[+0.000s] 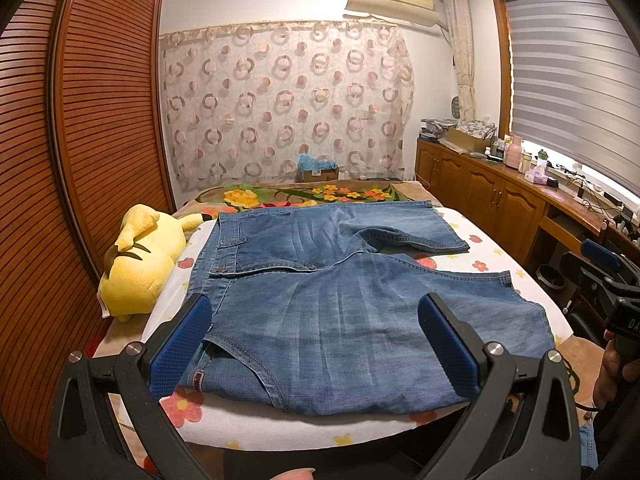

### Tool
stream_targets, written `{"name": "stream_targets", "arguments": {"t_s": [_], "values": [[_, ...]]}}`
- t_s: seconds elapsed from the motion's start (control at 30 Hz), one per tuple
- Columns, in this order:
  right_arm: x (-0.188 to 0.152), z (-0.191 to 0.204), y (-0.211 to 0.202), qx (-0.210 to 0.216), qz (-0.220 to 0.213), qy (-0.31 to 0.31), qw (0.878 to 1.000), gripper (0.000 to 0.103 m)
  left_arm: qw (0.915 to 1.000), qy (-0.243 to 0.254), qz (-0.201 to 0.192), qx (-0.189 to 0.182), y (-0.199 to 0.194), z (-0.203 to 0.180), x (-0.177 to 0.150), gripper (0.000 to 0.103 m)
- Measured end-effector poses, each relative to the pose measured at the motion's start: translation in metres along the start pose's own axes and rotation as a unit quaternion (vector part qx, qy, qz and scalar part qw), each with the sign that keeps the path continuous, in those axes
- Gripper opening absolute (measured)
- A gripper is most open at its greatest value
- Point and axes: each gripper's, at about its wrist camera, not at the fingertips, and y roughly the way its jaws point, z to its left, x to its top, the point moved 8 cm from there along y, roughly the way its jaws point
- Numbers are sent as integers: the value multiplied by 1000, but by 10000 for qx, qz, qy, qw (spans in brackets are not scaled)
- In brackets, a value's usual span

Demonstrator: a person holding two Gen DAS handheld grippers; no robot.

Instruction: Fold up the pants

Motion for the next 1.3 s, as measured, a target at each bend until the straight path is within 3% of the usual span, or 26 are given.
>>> {"name": "stream_targets", "arguments": {"t_s": [0.57, 0.93, 1.07, 1.3], "values": [[-2, 0, 7, -29, 58, 26, 10000, 103, 9998, -9, 187, 2, 6, 2, -3, 103], [-6, -9, 23, -177, 265, 29, 9995, 103, 9988, -86, 473, -6, 42, 10, -31, 103], [-11, -12, 32, -79, 497, 170, 9986, 103, 9983, -119, 564, -2, 49, 15, -41, 103], [-15, -22, 41, -282, 776, 216, 9963, 103, 9967, -199, 785, 27, 69, 32, -61, 103]]}}
